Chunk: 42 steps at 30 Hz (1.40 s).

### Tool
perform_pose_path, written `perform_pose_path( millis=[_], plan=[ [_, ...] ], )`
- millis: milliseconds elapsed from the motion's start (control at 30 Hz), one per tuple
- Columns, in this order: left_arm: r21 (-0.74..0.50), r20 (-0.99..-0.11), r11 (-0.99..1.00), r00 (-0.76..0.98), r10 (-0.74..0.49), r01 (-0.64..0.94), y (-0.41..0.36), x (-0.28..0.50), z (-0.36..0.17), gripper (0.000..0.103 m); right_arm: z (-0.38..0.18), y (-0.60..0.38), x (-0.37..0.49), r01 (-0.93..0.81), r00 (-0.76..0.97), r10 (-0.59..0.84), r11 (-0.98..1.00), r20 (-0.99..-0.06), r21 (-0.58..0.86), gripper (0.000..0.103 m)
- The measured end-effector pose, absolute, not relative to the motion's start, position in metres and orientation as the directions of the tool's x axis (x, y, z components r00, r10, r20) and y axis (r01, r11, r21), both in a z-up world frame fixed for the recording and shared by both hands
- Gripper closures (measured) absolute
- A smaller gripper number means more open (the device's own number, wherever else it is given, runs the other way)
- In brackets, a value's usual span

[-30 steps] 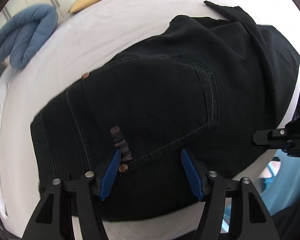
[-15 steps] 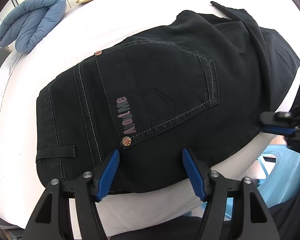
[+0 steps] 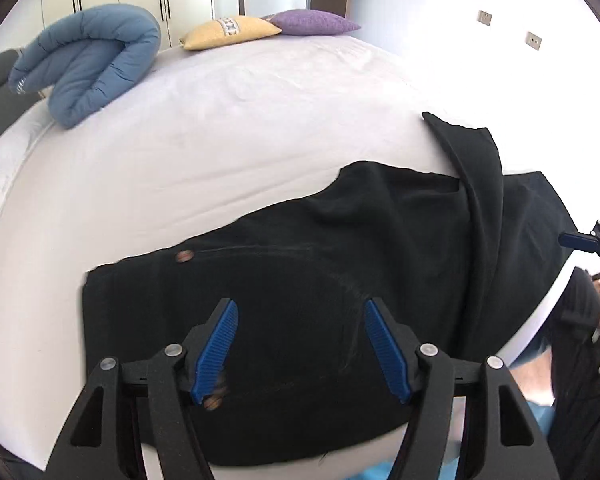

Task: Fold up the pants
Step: 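Lower the jeans back-pocket side up onto the bed and open both grippers, then grasp the hem of a jeans leg with the right gripper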

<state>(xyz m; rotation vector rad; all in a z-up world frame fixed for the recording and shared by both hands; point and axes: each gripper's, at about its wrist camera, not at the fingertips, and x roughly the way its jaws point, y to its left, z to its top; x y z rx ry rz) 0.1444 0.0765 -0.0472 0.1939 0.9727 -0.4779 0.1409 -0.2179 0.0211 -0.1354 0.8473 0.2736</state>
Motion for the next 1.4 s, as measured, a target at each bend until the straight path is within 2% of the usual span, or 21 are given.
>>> perform_pose_path(
  millis=[100, 133, 233, 433, 667, 867, 1000, 1067, 1133, 1167, 1233, 1400],
  plan=[
    [-0.105, -0.852, 0.885, 0.417, -0.315, 0.453, 0.061, 0.153, -0.079, 0.034, 0.035, -0.290, 0.180, -0.114, 0.599, 0.262, 0.963, -0.757, 0.244, 0.026],
    [-0.112, -0.866, 0.891, 0.397, -0.304, 0.439, 0.059, 0.157, -0.095, 0.034, 0.038, -0.308, 0.189, -0.067, 0.605, 0.265, 0.957, -0.751, 0.283, 0.032],
    [-0.112, -0.894, 0.903, 0.355, -0.274, 0.414, 0.056, 0.148, -0.129, 0.034, 0.054, -0.365, 0.232, 0.034, 0.620, 0.234, 0.945, -0.749, 0.324, 0.038],
    [-0.107, -0.882, 0.914, 0.387, -0.270, 0.392, 0.061, 0.134, -0.134, 0.033, 0.057, -0.414, 0.356, 0.206, 0.544, 0.110, 0.944, -0.832, 0.259, 0.038],
    [-0.091, -0.883, 0.915, 0.392, -0.256, 0.392, 0.060, 0.138, -0.127, 0.033, 0.003, -0.395, 0.466, 0.264, 0.366, -0.029, 0.962, -0.930, 0.073, 0.038],
    [-0.093, -0.874, 0.913, 0.407, -0.267, 0.397, 0.058, 0.140, -0.128, 0.033, -0.043, -0.408, 0.498, 0.357, 0.208, -0.098, 0.934, -0.973, -0.018, 0.038],
    [-0.089, -0.872, 0.912, 0.411, -0.265, 0.399, 0.060, 0.138, -0.128, 0.033, -0.046, -0.407, 0.505, 0.328, 0.219, -0.134, 0.943, -0.967, -0.056, 0.038],
    [-0.089, -0.871, 0.913, 0.414, -0.266, 0.398, 0.060, 0.138, -0.128, 0.033, -0.044, -0.408, 0.507, 0.298, 0.232, -0.116, 0.953, -0.966, -0.043, 0.054],
    [-0.090, -0.870, 0.914, 0.416, -0.265, 0.395, 0.060, 0.137, -0.127, 0.033, -0.038, -0.415, 0.509, 0.298, 0.238, -0.117, 0.954, -0.964, -0.043, 0.086],
    [-0.089, -0.870, 0.915, 0.417, -0.264, 0.393, 0.060, 0.138, -0.127, 0.033, -0.036, -0.419, 0.508, 0.299, 0.244, -0.100, 0.954, -0.965, -0.023, 0.088],
    [-0.089, -0.870, 0.917, 0.418, -0.261, 0.389, 0.060, 0.138, -0.127, 0.033, -0.030, -0.426, 0.504, 0.296, 0.261, -0.083, 0.955, -0.962, -0.002, 0.098],
    [-0.083, -0.874, 0.918, 0.414, -0.255, 0.388, 0.060, 0.137, -0.128, 0.032, 0.009, -0.462, 0.468, 0.315, 0.396, -0.041, 0.945, -0.917, 0.093, 0.100]
  ],
)
